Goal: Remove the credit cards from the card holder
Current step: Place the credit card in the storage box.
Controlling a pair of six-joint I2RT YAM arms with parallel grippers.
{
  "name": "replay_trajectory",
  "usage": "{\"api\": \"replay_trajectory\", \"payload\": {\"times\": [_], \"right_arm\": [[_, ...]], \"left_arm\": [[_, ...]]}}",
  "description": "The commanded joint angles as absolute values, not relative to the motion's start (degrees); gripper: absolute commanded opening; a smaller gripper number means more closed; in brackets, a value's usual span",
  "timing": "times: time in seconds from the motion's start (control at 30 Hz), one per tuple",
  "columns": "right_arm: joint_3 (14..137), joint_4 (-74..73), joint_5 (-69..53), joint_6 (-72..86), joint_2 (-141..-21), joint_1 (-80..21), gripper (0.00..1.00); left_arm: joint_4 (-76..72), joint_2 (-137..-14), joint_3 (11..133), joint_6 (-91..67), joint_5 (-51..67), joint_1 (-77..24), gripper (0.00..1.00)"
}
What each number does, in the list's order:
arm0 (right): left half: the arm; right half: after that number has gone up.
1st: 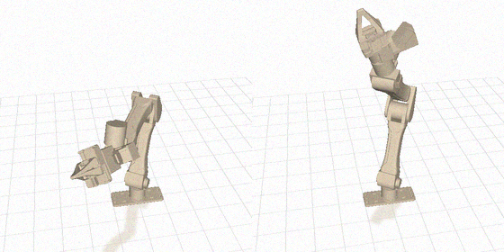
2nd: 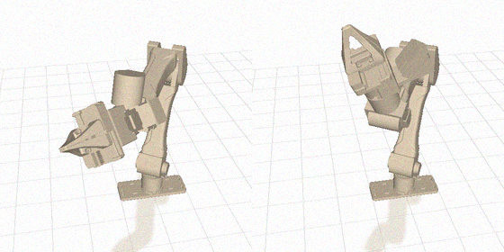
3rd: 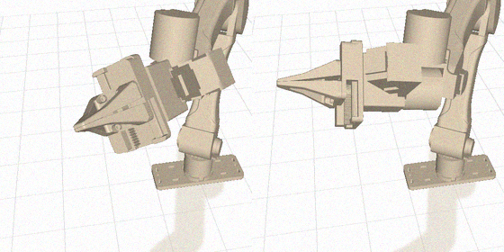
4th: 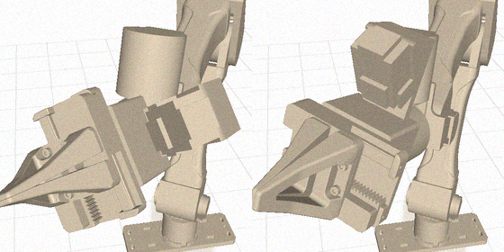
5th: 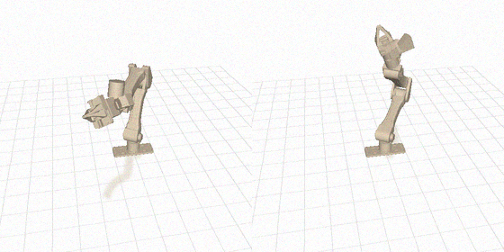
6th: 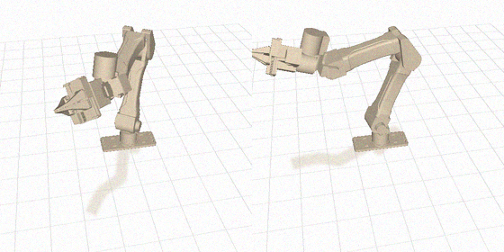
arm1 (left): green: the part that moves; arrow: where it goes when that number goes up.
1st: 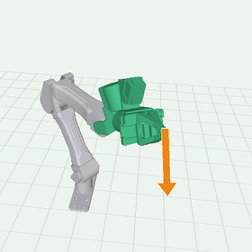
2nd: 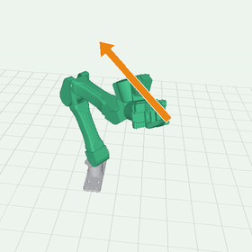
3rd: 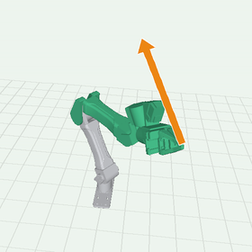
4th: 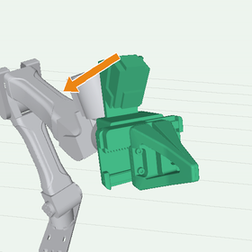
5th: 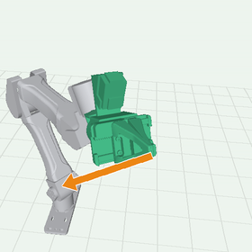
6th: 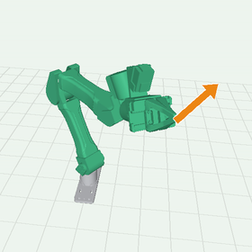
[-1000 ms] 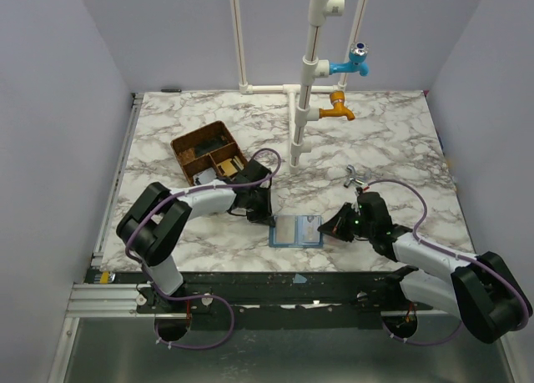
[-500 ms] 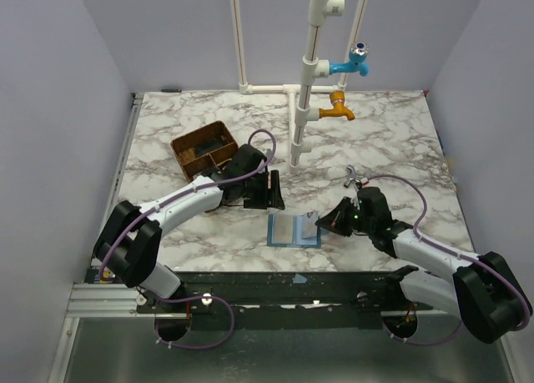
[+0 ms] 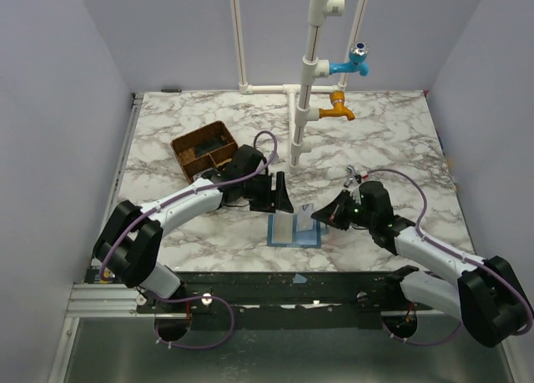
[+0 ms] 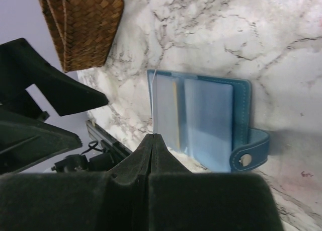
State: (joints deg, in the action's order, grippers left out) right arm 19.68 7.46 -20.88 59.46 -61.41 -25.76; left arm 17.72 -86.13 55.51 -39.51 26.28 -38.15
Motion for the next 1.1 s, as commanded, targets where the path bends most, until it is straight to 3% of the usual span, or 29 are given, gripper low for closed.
{"api": "replay_trajectory", "payload": {"times": [0.0, 0.77, 1.07], "right_arm": [[22.3, 8.3, -24.0, 61.6, -59.8, -25.4, 0.01], [24.8, 22.0, -34.2, 72.9, -61.3, -25.4, 0.01], [23.3, 25.3, -36.3, 73.9, -62.8, -25.5, 0.01]], "left_arm": [[12.8, -84.1, 53.6, -41.6, 32.6, -37.2, 0.71], [2.1, -79.8, 48.2, -49.5, 42.4, -33.8, 0.71], [-5.0, -80.0, 45.9, -54.5, 46.2, -33.8, 0.58]]}}
